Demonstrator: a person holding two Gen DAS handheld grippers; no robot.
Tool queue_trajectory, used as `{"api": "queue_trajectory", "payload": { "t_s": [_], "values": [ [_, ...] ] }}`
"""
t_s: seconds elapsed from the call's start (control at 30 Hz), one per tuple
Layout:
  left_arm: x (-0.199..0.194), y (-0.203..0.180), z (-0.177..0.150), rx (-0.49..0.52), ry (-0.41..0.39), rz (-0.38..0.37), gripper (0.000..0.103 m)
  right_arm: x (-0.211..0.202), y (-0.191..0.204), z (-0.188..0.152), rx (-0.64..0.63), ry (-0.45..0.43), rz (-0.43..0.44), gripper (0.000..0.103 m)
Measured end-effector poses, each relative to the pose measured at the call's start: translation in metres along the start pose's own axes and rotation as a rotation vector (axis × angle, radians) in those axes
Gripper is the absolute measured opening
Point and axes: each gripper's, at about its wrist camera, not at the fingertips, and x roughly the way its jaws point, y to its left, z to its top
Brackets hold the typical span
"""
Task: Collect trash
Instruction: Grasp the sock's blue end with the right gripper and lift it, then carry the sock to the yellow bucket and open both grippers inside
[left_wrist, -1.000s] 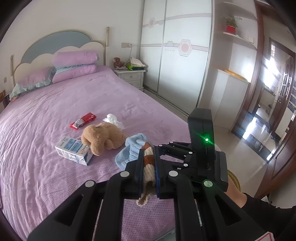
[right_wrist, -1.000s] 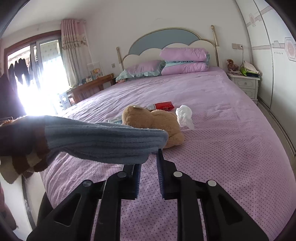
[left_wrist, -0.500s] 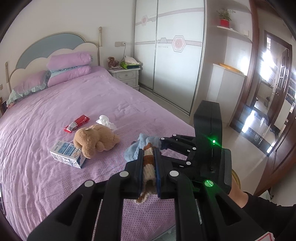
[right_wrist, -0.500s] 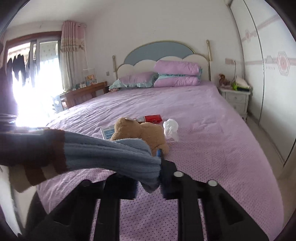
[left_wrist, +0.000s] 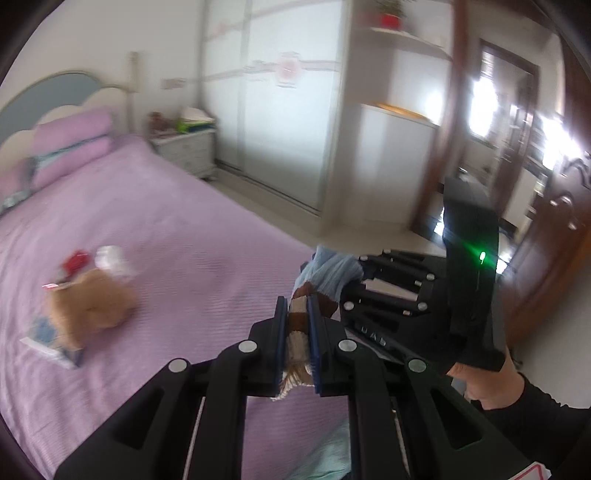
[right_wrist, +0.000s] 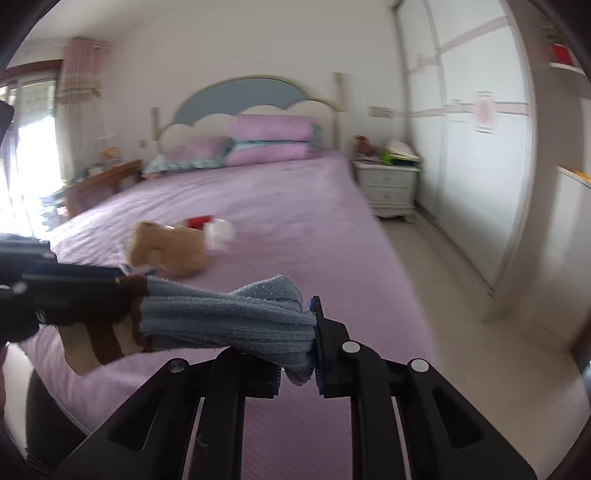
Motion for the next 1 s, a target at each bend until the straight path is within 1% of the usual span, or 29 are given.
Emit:
{"api": "queue_trajectory", "payload": {
  "t_s": [0.17,0.3,0.47,0.57,0.73,0.87,1.0],
  "values": [
    [0.042,-0.045,0.005,0.066,0.057,-0.128,0.012,-0.031,-0.051,-0.022,0.046,0.033,-0.136,0.014],
    [0.075,-0.083,0.008,0.122,0.103,-0.213,0.012,-0.053,-0.084,-0.041,0.079,0.059,-0.222,0.014],
    [0.111,-0.121,0.007,0.164,0.151,-0.301,0.012,-0.068,-0.119,-0.067,0.115,0.114,-0.299,0.014],
    [0.137,-0.141,0.005,0.181,0.192,-0.348,0.012,-0.074,-0.142,-0.087,0.137,0.167,-0.337,0.014],
    [0.176,-0.164,-0.002,0.198,0.252,-0.382,0.012,-0.075,-0.17,-0.116,0.173,0.25,-0.378,0.014],
    [0.208,-0.178,-0.011,0.195,0.308,-0.399,0.012,-0.074,-0.189,-0.143,0.214,0.306,-0.384,0.014],
    [0.234,-0.185,-0.02,0.196,0.355,-0.4,0.012,-0.066,-0.199,-0.16,0.233,0.346,-0.38,0.014]
  ]
}}
